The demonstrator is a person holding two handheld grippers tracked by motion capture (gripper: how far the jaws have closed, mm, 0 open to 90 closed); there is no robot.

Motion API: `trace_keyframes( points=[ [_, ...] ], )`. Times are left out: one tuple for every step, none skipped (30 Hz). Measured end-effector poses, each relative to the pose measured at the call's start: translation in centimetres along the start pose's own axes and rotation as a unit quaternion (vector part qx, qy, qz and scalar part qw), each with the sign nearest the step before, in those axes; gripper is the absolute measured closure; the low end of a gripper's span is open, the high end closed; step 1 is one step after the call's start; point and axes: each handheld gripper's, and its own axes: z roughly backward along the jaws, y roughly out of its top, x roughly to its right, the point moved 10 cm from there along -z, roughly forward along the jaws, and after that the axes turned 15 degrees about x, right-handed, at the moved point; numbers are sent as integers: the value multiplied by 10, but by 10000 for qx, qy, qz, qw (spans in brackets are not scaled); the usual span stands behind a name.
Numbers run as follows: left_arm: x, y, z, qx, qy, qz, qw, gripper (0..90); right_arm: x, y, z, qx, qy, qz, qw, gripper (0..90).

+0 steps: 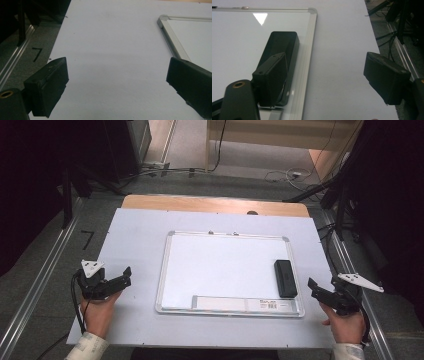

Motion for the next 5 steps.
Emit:
trace_keyframes(
  points=[
    [0, 0, 0, -4, 2, 20, 10000, 46, 2, -1, 0, -7, -14, -22, 10000, 178],
    [-1, -1, 0, -9, 17, 28, 10000, 46, 3, -1, 1, -13, -18, -47, 10000, 177],
    [-1, -1, -1, -15, 24, 35, 10000, 45, 4, -1, 1, -10, -12, -61, 10000, 178],
    [-2, -2, 0, -43, 24, 16, 10000, 46, 5, -2, 1, -5, -12, -70, 10000, 178],
    [-2, -4, -1, -52, 49, -16, 10000, 46, 5, -2, 2, -5, -15, -88, 10000, 178]
  ],
)
